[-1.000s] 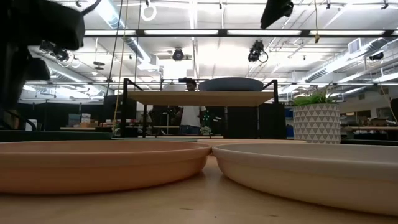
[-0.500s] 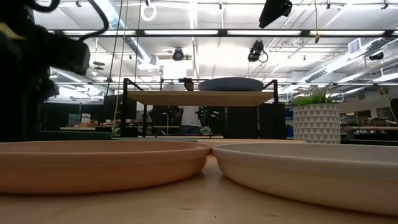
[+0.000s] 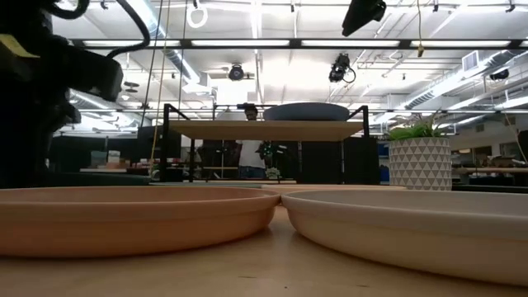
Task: Place and stack plates onto a shelf
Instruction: Stack the dark green plate on top of the blue plate on the shelf
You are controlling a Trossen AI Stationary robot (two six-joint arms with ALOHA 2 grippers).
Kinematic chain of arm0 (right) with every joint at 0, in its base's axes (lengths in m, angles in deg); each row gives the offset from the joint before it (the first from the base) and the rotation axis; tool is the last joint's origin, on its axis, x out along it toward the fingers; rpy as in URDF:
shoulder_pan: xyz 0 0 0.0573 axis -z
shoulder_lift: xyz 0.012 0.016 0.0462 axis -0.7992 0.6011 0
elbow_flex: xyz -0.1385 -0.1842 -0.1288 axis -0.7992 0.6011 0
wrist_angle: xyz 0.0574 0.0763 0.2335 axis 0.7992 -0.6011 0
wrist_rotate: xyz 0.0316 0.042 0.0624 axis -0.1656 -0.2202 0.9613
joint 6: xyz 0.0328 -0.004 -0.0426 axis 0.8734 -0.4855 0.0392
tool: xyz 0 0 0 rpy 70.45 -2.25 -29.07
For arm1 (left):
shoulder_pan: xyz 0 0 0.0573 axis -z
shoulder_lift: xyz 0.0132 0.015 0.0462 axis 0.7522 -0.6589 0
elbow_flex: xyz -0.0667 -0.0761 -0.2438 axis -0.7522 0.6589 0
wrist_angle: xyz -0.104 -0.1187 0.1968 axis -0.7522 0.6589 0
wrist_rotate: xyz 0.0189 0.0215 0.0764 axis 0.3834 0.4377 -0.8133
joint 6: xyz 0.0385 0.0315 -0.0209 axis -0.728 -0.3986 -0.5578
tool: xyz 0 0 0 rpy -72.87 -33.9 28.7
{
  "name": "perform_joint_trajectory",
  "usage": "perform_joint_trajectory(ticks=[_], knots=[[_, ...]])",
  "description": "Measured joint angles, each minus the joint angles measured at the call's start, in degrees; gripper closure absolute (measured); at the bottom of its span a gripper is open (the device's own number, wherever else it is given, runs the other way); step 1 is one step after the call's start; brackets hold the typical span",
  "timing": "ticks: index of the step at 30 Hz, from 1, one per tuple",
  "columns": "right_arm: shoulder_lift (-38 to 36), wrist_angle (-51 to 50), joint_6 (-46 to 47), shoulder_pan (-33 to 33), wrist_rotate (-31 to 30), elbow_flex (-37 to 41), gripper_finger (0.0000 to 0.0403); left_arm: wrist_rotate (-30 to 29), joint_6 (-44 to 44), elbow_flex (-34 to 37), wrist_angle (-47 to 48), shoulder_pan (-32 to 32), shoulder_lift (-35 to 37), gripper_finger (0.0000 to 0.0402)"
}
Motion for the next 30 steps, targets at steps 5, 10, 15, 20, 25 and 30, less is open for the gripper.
perform_joint_trajectory(ticks=[5,10,15,20,25,30], knots=[[0.02,0.47,-1.37,0.83,-0.26,0.0,0.0271,3.11,-2.88,-8.64,11.41,0.06,5.64,0.0387],[-0.75,0.63,-2.39,2.56,-0.31,-0.14,0.0271,7.7,-9.14,-20.44,16.14,-2.0,8.83,0.0388],[-2.23,-1.05,-3.34,4.7,-0.93,-2.45,0.0271,13.5,-18.04,-34.58,21.9,-6.67,7.44,0.0388],[-4.92,-3.66,-3.02,6.73,-3.86,-5.92,0.0271,12.07,-32.47,-47.88,26.69,-15.53,3.68,0.0388],[-8.44,-3.57,0.6,8.59,-4.09,-7.76,0.0271,11.16,-45.64,-55.12,22.77,-26.86,-0.58,0.0388],[-11.24,-3.39,2.8,8.71,-5.01,-7.78,0.0271,11.16,-56.44,-56.66,8.4,-35.08,-2.89,0.0388]])
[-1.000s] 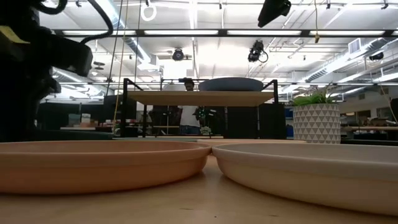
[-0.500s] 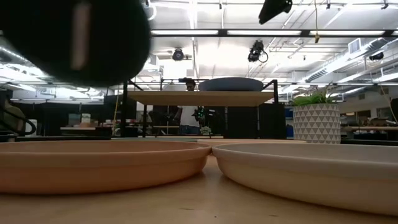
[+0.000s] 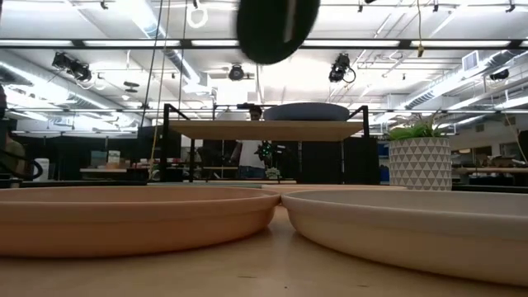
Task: Place and stack plates onto a shelf
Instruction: Stack the dark green plate on top of the blue plate on the shelf
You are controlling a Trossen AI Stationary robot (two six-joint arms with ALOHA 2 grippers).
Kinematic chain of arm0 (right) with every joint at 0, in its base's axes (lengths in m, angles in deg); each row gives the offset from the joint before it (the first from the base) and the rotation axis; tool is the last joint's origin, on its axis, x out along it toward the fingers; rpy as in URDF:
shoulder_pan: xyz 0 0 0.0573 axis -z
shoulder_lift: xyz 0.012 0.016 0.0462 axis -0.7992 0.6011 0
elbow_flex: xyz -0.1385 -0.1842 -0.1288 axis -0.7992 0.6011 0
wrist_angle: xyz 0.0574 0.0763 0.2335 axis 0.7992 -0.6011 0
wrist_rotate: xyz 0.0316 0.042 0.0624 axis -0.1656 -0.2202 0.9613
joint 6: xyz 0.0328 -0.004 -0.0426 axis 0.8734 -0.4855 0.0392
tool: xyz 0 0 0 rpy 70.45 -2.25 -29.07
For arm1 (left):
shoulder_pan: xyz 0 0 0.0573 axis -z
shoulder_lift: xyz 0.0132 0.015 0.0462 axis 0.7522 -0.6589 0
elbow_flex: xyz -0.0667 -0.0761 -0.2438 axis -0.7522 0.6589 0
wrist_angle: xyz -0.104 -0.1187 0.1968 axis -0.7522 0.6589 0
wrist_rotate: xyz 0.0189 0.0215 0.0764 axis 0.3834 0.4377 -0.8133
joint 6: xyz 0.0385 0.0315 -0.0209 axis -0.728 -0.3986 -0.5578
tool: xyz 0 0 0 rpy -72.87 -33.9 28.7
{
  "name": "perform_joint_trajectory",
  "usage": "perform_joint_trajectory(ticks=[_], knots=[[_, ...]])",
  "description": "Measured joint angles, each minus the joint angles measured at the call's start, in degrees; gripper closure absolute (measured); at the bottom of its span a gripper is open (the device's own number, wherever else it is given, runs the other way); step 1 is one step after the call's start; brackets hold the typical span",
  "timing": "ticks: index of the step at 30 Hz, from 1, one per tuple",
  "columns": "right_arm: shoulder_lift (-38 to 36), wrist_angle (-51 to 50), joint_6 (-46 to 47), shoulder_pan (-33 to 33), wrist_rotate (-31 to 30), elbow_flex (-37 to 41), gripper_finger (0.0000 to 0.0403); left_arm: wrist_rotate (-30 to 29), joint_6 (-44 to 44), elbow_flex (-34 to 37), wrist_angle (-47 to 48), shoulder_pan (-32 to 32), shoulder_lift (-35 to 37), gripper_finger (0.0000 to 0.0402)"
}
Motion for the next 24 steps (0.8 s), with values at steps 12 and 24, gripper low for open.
perform_joint_trajectory(ticks=[12,24], knots=[[-0.68,1.53,1.2,-0.01,-0.15,0.0,0.0271,-4.05,-21.28,0.04,-9.94,-9.68,-12.76,0.0388],[-0.08,1.53,1.22,-0.01,-0.13,0.0,0.0271,-11.51,-25.66,0.08,-9.57,-9.82,-18.63,0.0358]])
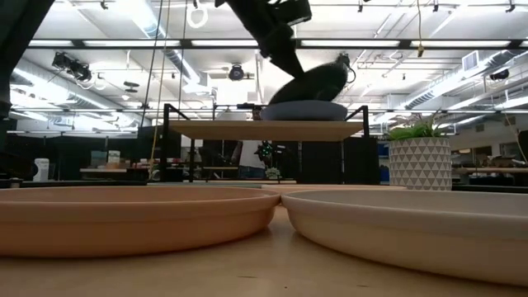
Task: Place and stack plates onto a shelf
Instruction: Stack the dark green plate on top of the blue plate on the shelf, then put the light blue plate on the shelf
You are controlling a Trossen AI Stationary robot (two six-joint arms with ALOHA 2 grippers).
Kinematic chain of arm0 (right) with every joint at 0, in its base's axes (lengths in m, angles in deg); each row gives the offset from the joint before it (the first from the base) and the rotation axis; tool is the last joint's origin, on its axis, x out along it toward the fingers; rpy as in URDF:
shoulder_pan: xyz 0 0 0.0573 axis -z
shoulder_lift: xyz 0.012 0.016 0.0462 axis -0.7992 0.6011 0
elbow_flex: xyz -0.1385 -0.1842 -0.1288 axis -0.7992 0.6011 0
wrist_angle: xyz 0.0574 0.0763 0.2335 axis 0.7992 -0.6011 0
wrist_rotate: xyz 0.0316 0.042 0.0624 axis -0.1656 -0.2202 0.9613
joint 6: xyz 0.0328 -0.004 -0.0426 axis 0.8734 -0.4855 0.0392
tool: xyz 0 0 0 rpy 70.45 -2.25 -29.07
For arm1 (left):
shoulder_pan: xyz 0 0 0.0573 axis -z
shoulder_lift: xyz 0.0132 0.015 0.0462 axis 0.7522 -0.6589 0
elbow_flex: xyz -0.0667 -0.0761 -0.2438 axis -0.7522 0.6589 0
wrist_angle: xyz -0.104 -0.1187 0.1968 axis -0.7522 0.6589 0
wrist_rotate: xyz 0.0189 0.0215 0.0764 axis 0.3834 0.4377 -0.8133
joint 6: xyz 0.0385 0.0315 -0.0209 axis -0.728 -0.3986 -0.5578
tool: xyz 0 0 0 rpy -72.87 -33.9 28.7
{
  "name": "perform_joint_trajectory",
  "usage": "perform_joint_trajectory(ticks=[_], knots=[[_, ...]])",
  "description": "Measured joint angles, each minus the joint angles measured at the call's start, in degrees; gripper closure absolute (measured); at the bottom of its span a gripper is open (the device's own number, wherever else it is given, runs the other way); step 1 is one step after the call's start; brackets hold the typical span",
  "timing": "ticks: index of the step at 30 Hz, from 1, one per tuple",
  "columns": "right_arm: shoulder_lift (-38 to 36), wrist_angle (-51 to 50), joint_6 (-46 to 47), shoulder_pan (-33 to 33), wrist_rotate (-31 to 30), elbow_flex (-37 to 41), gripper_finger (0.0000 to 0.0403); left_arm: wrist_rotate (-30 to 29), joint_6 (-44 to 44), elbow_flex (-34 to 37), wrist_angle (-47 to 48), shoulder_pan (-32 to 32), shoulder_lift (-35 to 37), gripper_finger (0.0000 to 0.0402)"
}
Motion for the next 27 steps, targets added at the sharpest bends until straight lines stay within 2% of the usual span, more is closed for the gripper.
perform_joint_trajectory(ticks=[3,7,10,15,20,24,27], knots=[[-0.02,0.02,0.0,0.0,0.0,0.0,0.0271,-2.93,0.65,0.0,-0.76,-0.22,0.0,0.0318],[0.0,0.02,0.02,0.0,0.02,0.0,0.0271,-3.05,2.53,0.0,-0.65,-0.69,0.0,0.0271],[0.0,0.0,0.02,0.0,0.02,0.0,0.0271,-2.35,4.3,-0.44,0.24,-0.74,1.33,0.0251],[-0.01,-0.03,-0.27,0.0,0.07,0.0,0.0271,5.91,11.64,-3.1,1.81,-0.34,6.97,0.0248],[-0.01,-0.33,-0.73,0.0,0.2,0.0,0.0271,19.35,16.54,-2.85,15.52,3.47,10.62,0.0257],[0.0,-0.31,-1.4,0.0,0.2,0.0,0.0271,20.59,17.67,0.18,23.49,10.25,11.3,0.0259],[0.0,-0.31,-1.53,0.0,0.17,0.0,0.0271,19.16,18.73,5.1,21.86,15.3,11.3,0.026]])
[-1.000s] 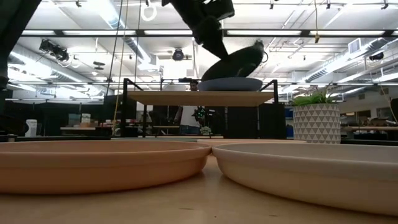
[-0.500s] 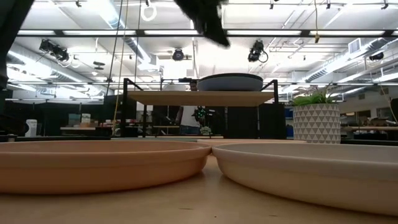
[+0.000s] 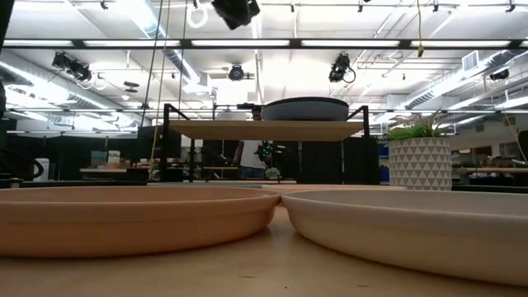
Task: Place and stack plates onto a shelf
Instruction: Put the light blue plate on the shelf
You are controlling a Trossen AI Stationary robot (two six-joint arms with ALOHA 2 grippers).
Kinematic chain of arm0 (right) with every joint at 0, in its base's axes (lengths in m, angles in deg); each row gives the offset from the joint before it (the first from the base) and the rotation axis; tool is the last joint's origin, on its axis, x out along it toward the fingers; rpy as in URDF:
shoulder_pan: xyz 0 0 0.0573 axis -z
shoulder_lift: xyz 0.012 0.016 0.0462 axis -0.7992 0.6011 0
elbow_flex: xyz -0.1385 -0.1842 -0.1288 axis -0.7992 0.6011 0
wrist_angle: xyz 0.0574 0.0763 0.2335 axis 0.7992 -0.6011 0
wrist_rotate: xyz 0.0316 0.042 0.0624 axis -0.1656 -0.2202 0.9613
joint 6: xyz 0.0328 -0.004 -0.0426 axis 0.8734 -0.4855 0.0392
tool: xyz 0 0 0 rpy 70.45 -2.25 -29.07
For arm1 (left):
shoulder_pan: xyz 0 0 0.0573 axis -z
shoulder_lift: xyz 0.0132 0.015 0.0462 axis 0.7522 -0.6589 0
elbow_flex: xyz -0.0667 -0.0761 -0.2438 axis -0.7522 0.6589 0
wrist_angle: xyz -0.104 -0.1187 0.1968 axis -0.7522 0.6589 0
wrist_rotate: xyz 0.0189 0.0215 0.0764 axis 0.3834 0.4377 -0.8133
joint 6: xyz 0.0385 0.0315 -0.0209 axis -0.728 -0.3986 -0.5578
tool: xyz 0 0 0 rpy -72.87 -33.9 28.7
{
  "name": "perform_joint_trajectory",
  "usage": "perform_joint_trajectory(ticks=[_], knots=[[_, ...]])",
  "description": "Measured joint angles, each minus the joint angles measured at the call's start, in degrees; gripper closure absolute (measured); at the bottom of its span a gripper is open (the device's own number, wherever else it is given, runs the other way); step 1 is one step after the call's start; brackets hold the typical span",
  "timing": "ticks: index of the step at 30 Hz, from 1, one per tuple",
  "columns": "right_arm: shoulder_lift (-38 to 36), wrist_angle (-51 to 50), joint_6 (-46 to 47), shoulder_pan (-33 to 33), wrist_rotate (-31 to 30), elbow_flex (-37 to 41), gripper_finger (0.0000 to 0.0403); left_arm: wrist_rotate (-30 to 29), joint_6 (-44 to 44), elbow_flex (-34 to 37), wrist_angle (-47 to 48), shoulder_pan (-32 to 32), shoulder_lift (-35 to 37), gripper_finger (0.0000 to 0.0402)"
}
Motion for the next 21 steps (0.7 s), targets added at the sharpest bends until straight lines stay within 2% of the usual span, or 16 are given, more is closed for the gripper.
perform_joint_trajectory(ticks=[5,11,19,21], knots=[[0.01,0.04,0.0,0.0,0.0,0.02,0.0271,-1.51,3.82,11.21,-10.77,4.54,0.32,0.026],[-0.01,0.1,0.0,-0.07,0.0,0.02,0.0271,-7.2,9.2,24.65,-22.73,4.57,1.14,0.026],[0.66,0.24,0.0,-0.07,0.31,0.06,0.0271,-16.73,14.08,36.79,-29.75,4.67,1.14,0.026],[1.01,0.34,-0.01,-0.07,0.34,0.13,0.0271,-17.47,14.29,38.81,-31.02,4.64,1.14,0.026]])
